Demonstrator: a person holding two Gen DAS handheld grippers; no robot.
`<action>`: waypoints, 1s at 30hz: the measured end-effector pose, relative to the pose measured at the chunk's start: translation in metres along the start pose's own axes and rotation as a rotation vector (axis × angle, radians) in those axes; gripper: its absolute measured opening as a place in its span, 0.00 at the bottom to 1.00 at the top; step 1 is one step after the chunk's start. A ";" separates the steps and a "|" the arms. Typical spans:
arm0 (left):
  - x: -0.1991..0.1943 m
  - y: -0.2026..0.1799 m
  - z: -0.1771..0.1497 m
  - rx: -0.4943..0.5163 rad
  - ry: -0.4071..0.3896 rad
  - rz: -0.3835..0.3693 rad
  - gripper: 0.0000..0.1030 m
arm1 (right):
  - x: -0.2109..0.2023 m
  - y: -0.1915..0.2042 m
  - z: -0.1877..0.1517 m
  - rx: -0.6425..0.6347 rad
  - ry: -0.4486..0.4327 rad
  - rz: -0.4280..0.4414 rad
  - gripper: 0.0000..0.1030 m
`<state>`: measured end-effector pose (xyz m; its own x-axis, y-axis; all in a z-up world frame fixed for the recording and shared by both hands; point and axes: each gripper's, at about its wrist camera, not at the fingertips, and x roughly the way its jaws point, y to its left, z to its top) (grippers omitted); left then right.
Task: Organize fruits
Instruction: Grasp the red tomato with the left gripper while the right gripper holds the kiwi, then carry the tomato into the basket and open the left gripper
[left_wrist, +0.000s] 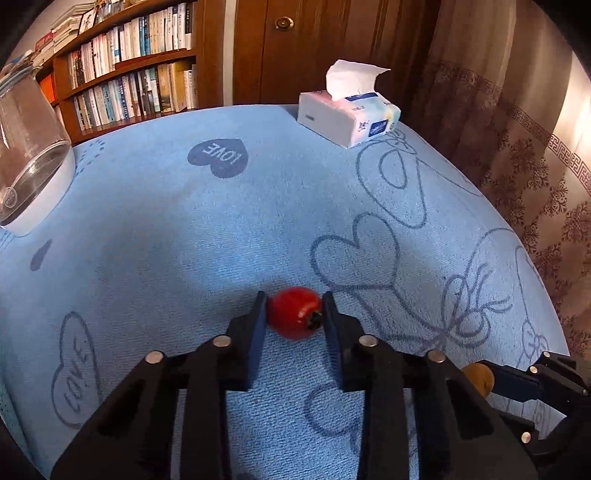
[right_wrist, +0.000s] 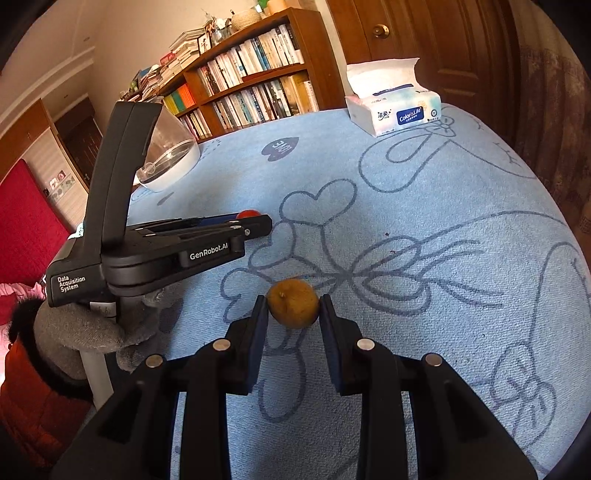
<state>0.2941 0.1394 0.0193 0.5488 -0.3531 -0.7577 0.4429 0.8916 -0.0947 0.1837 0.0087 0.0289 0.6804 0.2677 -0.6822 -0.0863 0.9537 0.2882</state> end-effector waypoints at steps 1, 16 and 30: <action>-0.001 -0.001 -0.001 0.004 -0.003 0.000 0.29 | 0.000 0.000 0.000 -0.001 0.000 0.000 0.28; -0.037 0.002 -0.017 0.004 -0.055 0.088 0.29 | -0.001 -0.002 -0.001 -0.001 -0.016 -0.018 0.28; -0.095 0.022 -0.040 -0.025 -0.145 0.224 0.29 | 0.001 0.000 -0.003 -0.003 -0.019 -0.039 0.28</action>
<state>0.2237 0.2042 0.0636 0.7277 -0.1812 -0.6615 0.2821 0.9582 0.0478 0.1823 0.0091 0.0256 0.6969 0.2273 -0.6802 -0.0614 0.9639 0.2592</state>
